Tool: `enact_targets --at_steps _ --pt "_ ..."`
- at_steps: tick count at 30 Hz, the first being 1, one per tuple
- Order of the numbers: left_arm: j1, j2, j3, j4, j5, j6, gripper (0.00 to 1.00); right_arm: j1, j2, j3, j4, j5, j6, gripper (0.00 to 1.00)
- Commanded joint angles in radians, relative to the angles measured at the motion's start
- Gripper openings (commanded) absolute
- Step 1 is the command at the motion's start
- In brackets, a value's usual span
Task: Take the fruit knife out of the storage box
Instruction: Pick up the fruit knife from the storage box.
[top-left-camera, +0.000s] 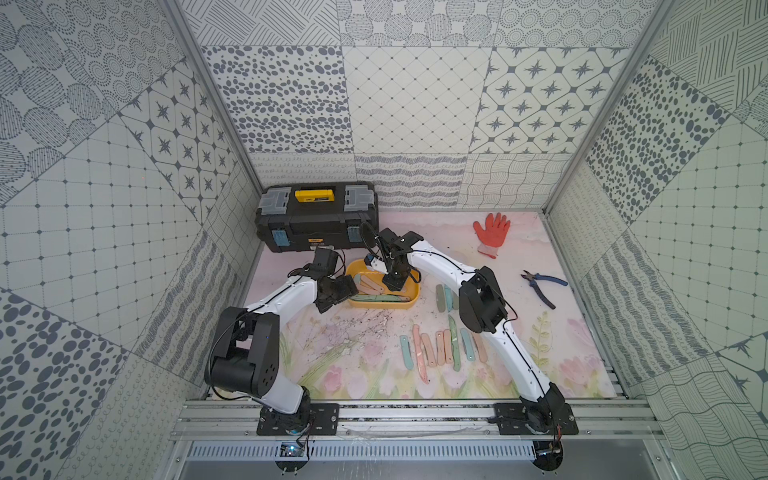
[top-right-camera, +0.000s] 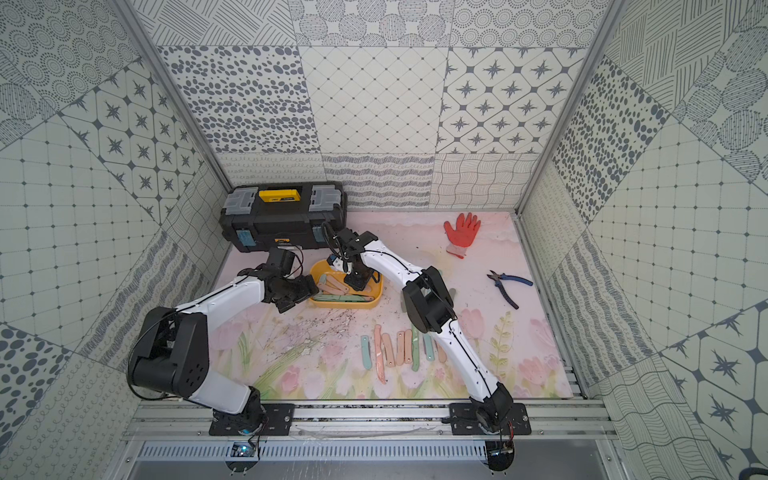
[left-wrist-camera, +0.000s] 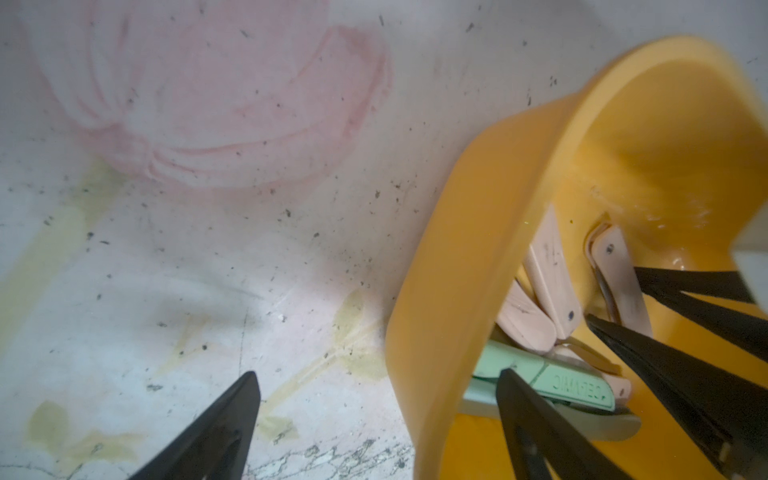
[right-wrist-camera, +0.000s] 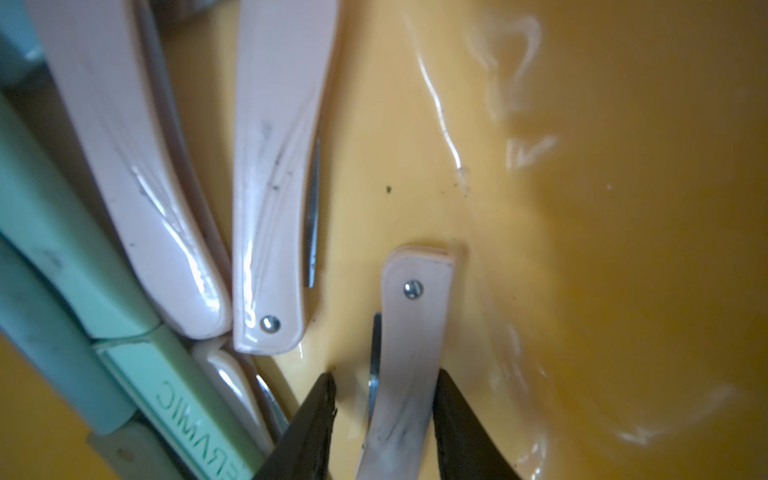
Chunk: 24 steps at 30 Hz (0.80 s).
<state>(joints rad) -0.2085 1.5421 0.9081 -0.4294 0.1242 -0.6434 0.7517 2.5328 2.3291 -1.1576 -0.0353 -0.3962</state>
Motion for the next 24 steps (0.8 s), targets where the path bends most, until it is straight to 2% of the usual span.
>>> enact_targets --at_steps 1,4,9,18,24 --pt "0.0 -0.005 0.007 -0.003 0.008 0.021 0.89 0.006 0.018 0.03 -0.024 0.008 0.009 0.41" --pt "0.0 -0.005 0.007 -0.003 0.006 0.021 0.89 0.006 0.029 0.043 -0.036 0.019 0.011 0.47" --pt "0.0 -0.005 0.005 -0.003 0.006 0.021 0.89 0.011 0.05 0.055 -0.052 0.028 0.011 0.47" --pt "0.0 -0.002 0.008 -0.004 0.008 0.021 0.89 0.015 0.062 0.061 -0.059 0.027 0.018 0.4" --pt "0.001 -0.001 0.009 -0.003 0.009 0.021 0.89 0.015 0.059 0.076 -0.054 0.034 0.035 0.26"
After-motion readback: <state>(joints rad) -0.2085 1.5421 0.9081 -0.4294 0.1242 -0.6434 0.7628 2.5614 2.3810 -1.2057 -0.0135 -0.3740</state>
